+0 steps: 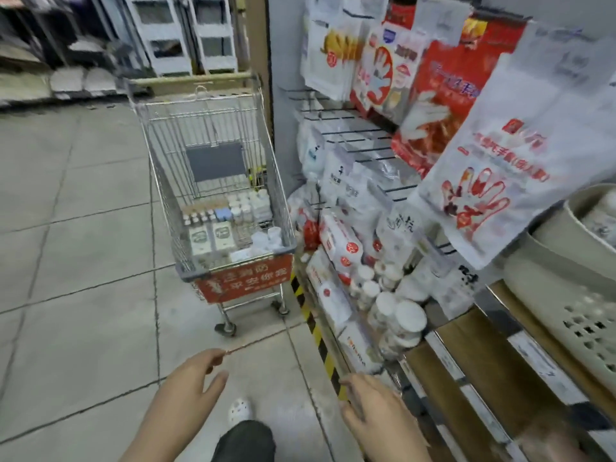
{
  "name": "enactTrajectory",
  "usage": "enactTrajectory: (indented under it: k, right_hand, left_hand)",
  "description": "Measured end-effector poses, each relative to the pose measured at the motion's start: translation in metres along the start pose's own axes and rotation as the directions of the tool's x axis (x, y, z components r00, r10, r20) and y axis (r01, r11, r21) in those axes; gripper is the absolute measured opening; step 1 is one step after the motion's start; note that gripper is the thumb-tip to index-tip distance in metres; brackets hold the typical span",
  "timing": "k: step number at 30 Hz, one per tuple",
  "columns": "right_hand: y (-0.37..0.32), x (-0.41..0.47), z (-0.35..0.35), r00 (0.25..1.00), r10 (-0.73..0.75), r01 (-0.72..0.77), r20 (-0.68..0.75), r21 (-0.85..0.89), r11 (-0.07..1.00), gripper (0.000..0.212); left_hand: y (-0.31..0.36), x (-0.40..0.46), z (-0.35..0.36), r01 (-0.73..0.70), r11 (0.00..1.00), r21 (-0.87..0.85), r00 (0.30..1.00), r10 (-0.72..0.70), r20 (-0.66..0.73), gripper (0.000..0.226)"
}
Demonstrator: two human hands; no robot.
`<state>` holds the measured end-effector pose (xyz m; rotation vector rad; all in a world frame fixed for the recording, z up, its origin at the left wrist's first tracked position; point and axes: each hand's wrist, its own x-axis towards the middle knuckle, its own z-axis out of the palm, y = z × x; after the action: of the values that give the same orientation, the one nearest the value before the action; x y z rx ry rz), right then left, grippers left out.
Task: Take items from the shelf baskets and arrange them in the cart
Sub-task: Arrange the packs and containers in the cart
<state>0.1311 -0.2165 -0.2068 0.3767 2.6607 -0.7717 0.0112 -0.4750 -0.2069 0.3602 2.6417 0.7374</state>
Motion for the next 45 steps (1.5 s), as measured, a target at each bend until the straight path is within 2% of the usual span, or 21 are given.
enactTrajectory:
  k: [4,14,18,25,27,30,35,40,42,45]
  right_hand:
    - [-0.037,0.06,-0.001,0.999,-0.02,0.019,0.044,0.013,1.0,0.034]
    - [-0.16,0.205,0.009,0.983,-0.181,0.176,0.028,0.113,0.978,0.038]
    - [-0.157,0.237,0.005,0.982,-0.164,0.149,0.094,0.148,0.978,0.036]
    - [-0.116,0.314,-0.033,0.986,-0.028,-0.016,0.163,0.261,0.965,0.018]
    - [-0.111,0.344,-0.048,0.981,-0.029,-0.018,0.194,0.234,0.972,0.015]
    - [-0.108,0.394,-0.066,0.974,-0.045,0.001,0.224,0.192,0.981,0.024]
    - [-0.116,0.473,-0.075,0.952,-0.098,0.069,0.29,0.11,0.992,0.03]
    - [-0.118,0.539,-0.043,0.925,-0.093,0.096,0.369,0.012,0.995,0.035]
    - [-0.114,0.56,-0.02,0.918,-0.075,0.098,0.388,-0.041,0.994,0.034]
    - [-0.107,0.588,0.019,0.913,-0.059,0.124,0.403,-0.138,0.983,0.032]
  left_hand:
    - [-0.021,0.036,-0.032,0.023,1.0,-0.003,0.999,-0.023,-0.04,0.034]
    - [-0.105,0.126,-0.116,0.143,0.99,0.001,0.981,-0.141,-0.136,0.039]
    - [-0.116,0.162,-0.117,0.211,0.977,-0.033,0.97,-0.213,-0.119,0.037]
    - [-0.084,0.243,-0.093,0.173,0.981,-0.086,0.985,-0.174,-0.004,0.036]
    - [-0.073,0.273,-0.091,0.169,0.981,-0.099,0.986,-0.169,0.009,0.036]
    - [-0.059,0.322,-0.088,0.173,0.979,-0.107,0.985,-0.172,0.024,0.034]
    - [-0.058,0.39,-0.078,0.193,0.981,0.003,0.977,-0.193,0.096,0.027]
    - [-0.082,0.427,-0.057,0.269,0.963,-0.011,0.955,-0.266,0.133,0.032]
    - [-0.096,0.438,-0.042,0.294,0.956,0.021,0.934,-0.292,0.204,0.035]
    - [-0.12,0.454,-0.014,0.348,0.937,0.029,0.883,-0.338,0.325,0.029]
